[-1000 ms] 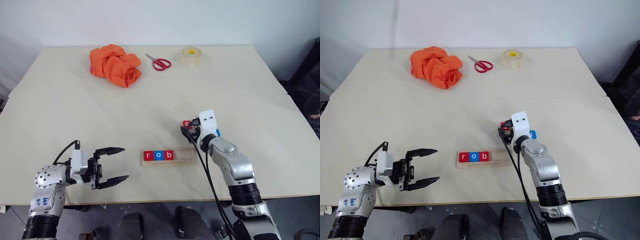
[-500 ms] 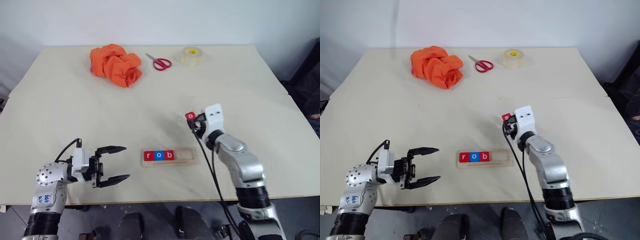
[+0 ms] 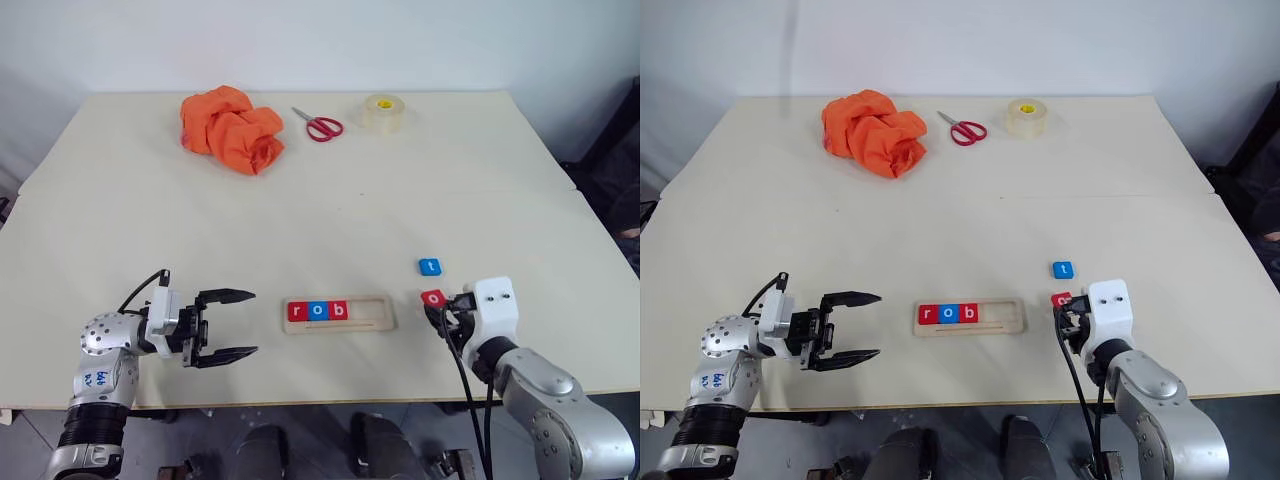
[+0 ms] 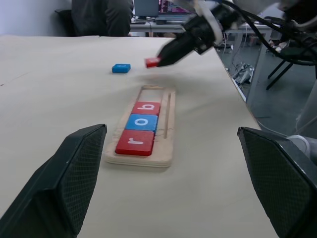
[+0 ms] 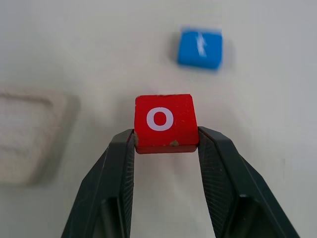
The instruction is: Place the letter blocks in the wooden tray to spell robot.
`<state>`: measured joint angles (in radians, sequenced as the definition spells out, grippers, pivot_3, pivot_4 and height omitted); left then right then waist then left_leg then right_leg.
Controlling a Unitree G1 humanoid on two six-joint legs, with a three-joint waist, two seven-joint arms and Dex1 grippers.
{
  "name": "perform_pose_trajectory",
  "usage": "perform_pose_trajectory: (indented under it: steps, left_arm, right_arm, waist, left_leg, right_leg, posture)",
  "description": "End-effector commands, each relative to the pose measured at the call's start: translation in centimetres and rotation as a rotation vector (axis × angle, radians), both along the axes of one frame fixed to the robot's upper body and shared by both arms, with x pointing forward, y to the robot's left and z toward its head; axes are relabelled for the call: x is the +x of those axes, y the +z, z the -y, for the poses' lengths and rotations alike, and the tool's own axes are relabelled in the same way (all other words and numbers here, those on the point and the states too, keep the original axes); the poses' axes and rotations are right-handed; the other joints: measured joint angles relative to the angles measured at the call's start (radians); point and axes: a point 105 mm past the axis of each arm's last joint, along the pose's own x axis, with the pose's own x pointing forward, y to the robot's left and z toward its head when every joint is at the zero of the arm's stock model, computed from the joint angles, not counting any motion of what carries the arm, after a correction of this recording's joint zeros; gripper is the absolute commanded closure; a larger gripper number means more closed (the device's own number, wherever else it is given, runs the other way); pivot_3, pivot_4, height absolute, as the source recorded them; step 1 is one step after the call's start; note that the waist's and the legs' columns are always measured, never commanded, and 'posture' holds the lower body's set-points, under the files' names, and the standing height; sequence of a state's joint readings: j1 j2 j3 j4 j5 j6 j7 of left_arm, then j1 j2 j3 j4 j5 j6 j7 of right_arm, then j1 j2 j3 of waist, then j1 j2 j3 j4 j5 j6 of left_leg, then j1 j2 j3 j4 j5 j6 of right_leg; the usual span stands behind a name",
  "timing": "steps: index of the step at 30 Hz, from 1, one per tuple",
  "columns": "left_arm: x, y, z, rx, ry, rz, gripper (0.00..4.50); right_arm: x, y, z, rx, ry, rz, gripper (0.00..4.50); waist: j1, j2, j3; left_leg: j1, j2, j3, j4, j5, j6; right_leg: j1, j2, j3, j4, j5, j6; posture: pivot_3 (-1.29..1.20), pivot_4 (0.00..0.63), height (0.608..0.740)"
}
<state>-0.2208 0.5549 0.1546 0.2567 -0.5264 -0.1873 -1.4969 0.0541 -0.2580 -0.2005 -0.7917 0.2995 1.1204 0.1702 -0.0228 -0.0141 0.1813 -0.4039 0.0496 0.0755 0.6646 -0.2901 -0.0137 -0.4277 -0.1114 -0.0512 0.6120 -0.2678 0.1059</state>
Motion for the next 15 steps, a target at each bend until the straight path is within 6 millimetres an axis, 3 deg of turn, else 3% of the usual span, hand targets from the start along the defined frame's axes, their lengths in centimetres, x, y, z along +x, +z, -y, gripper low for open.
perform_pose_trajectory:
  steps: [1, 9, 10, 15]
  left_arm:
    - [0.1, 0.4, 0.2, -0.007, -0.014, 0.027, 0.0]
    - [0.2, 0.4, 0.5, -0.016, -0.017, 0.033, 0.0]
    - [0.2, 0.4, 0.5, -0.016, -0.016, 0.033, 0.0]
    - [0.4, 0.3, 0.5, -0.018, -0.017, 0.038, 0.0]
  right_arm:
    - [0.1, 0.8, 0.2, -0.002, -0.023, 0.036, 3.05]
    - [-0.3, 1.9, -0.6, -0.024, 0.113, 0.065, 0.22]
    - [-0.3, 2.1, -0.6, -0.036, 0.14, 0.069, 0.01]
    - [-0.6, 2.9, -0.6, -0.235, 0.478, 0.036, 0.01]
  waist:
    - [-0.002, 0.0, 0.0]
    - [-0.003, 0.0, 0.0]
    - [-0.003, 0.0, 0.0]
    - [-0.003, -0.001, 0.0]
  left_leg:
    - [0.0, 0.0, 0.0, 0.0, 0.0, 0.0]
    - [0.0, 0.0, 0.0, -0.001, 0.0, 0.0]
    - [0.0, 0.0, 0.0, -0.001, 0.0, 0.0]
    - [0.0, -0.001, 0.0, 0.0, 0.0, 0.001]
  right_leg:
    - [0.0, 0.0, 0.0, 0.0, 0.0, 0.0]
    - [0.0, 0.0, 0.0, 0.0, 0.0, 0.0]
    - [0.0, 0.0, 0.0, 0.0, 0.0, 0.0]
    - [0.0, -0.001, 0.0, -0.001, 0.0, 0.0]
  posture:
    - [0.0, 0.15, 0.74]
    - [0.0, 0.15, 0.74]
    - [0.0, 0.15, 0.74]
    - [0.0, 0.15, 0.74]
